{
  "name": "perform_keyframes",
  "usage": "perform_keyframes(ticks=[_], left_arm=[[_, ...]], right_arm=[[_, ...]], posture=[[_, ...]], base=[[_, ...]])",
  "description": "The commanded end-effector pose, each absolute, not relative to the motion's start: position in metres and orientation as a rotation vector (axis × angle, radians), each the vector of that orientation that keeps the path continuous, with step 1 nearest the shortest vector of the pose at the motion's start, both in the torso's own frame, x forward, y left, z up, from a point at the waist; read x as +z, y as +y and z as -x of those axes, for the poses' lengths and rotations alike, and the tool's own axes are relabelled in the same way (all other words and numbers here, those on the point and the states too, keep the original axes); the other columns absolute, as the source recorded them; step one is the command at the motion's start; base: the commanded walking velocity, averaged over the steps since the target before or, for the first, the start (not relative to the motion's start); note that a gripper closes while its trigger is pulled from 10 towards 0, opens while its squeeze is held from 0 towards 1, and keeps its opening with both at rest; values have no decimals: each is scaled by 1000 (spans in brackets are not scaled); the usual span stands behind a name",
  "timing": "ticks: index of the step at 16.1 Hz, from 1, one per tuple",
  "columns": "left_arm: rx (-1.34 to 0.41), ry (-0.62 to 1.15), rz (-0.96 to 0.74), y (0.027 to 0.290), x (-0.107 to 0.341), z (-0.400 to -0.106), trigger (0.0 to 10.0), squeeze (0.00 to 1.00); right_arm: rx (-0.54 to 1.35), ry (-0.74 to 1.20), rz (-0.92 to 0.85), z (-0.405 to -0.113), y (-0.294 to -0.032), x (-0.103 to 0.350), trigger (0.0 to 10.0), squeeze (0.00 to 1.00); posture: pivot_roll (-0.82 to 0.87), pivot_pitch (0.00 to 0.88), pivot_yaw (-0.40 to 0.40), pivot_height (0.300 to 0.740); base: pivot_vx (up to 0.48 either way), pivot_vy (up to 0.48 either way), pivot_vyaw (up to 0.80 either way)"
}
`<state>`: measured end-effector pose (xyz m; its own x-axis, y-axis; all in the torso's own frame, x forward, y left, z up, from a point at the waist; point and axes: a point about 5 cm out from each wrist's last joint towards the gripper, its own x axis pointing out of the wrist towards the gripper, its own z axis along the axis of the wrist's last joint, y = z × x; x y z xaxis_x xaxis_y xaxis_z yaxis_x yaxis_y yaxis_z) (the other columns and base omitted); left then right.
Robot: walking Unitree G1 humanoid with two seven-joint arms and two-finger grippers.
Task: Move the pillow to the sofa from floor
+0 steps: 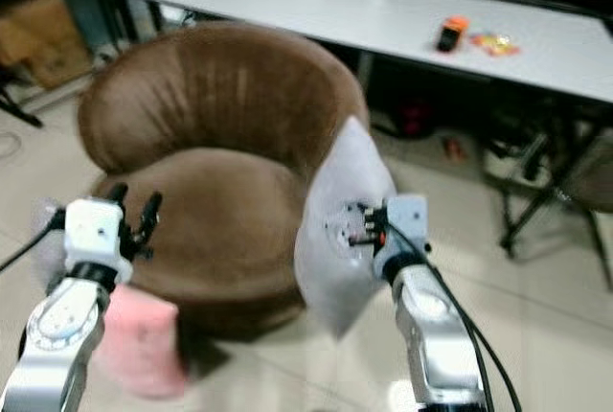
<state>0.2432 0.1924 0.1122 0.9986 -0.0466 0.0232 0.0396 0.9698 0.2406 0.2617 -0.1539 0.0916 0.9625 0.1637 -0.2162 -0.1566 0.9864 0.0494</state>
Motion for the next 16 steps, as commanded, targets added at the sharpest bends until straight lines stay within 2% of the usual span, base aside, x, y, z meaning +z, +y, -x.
perform_keyframes(ticks=[1,3,6,8,10,16], left_arm=[[-35,-65,-250,193,118,-244,10000,0],[-16,-66,-205,193,120,-244,10000,0],[-77,-77,-227,191,121,-243,10000,0],[-79,-82,-228,192,122,-242,10000,0],[-77,-82,-224,193,122,-241,10000,0],[-76,-77,-217,195,122,-241,10000,0]], right_arm=[[178,156,-42,-268,-149,107,10000,0],[180,168,-43,-269,-148,106,10000,0],[169,186,-46,-270,-147,104,10000,0],[169,189,-32,-272,-146,105,10000,0],[170,187,-25,-273,-145,106,10000,0],[180,186,-13,-274,-141,106,10000,0]], posture=[[-86,0,-10,740],[-80,0,-12,740],[-69,0,-18,740],[-66,0,-20,740],[-64,0,-21,740],[-63,0,-23,740]], base=[[0,-277,0],[0,0,0],[0,0,0],[272,0,0],[362,0,781],[384,0,0]])
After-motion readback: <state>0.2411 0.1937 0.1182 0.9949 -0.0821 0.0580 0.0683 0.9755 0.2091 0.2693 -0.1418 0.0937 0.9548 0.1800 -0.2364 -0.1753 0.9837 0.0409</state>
